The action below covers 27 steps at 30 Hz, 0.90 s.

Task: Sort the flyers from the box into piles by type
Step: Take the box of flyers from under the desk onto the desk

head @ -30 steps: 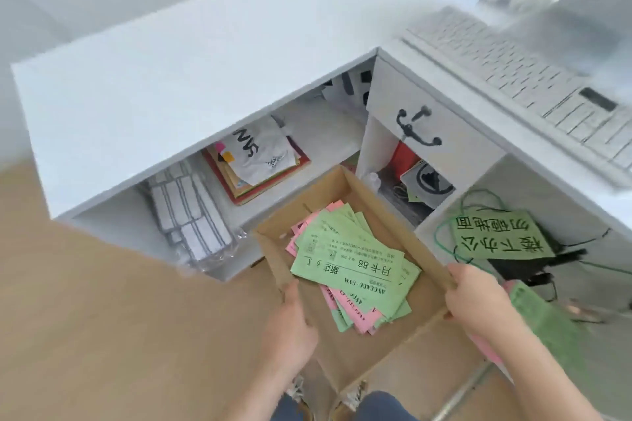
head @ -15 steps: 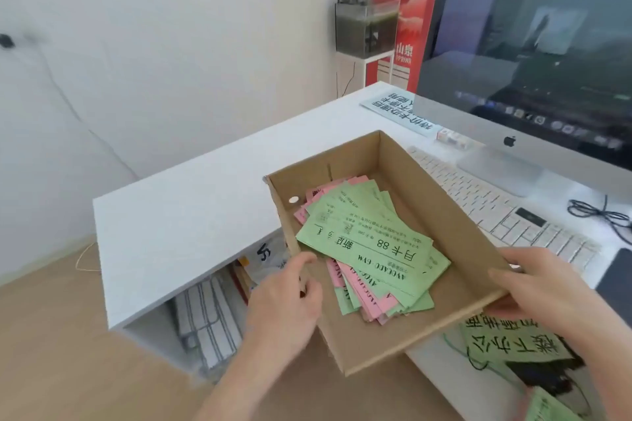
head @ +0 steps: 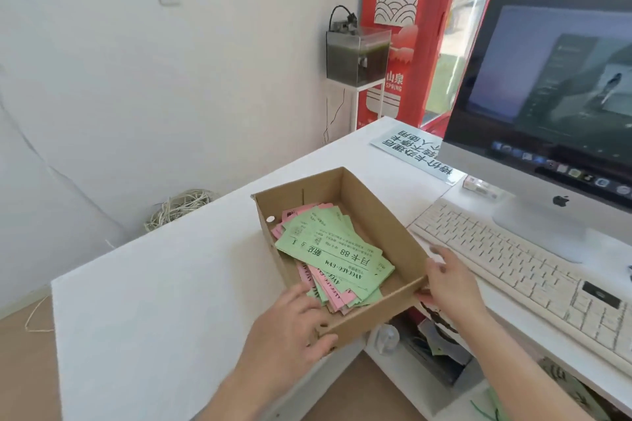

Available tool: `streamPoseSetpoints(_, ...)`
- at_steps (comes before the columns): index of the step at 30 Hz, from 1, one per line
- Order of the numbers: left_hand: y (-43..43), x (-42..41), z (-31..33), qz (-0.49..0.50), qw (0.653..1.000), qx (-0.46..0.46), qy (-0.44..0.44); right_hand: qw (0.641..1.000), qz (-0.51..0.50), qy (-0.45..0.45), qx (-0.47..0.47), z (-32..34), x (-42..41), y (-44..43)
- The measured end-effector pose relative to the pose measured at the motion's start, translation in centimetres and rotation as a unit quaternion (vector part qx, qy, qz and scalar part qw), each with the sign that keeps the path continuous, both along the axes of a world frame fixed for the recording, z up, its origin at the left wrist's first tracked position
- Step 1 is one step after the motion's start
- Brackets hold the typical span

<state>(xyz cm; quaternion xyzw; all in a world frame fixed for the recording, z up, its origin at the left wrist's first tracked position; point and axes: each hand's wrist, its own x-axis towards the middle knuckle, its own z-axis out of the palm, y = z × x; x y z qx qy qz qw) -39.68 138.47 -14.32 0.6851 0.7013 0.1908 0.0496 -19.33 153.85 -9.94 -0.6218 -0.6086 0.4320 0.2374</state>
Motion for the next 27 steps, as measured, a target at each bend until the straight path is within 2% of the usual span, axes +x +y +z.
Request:
streamPoseSetpoints(4,3.4,-1.4,-0.4,-0.009,0.998,0.054,0.02,0.977,0.085,-0.129,0.145,1.0,-2.3,0.5)
streamPoseSetpoints(6,5.5,-0.8,-0.1,-0.012,0.998,0.058,-0.007,0.961,0.143,-0.193,0.135,1.1,-3.9,0.7)
streamPoseSetpoints(8,7.1,-0.2,0.4,-0.017,0.997,0.066,-0.037,0.954,0.179,-0.226,0.086,0.9,-5.3,1.5)
streamPoseSetpoints(13,8.0,-4.0,1.8,-0.022,0.998,0.03,-0.049,0.946,0.194,-0.256,0.037,2.2,-7.4,5.4)
streamPoseSetpoints(14,8.1,-5.1,1.6,-0.014,0.998,0.052,-0.041,0.945,0.198,-0.258,0.039,2.2,-7.7,6.0)
streamPoseSetpoints(17,9.1,-7.8,0.5,0.085,0.992,0.08,-0.04,0.94,0.204,-0.261,0.088,1.3,-9.2,7.7)
streamPoseSetpoints(21,12.1,-9.2,-1.3,0.218,0.968,0.107,-0.069,0.916,0.205,-0.296,0.175,0.2,-11.6,11.5)
streamPoseSetpoints(24,15.1,-9.0,-1.0,0.213,0.966,0.141,-0.047,0.9,0.23,-0.31,0.203,0.3,-12.8,15.1)
streamPoseSetpoints(27,18.4,-8.5,-0.8,0.153,0.976,0.151,-0.021,0.905,0.232,-0.289,0.211,0.4,-12.6,19.9)
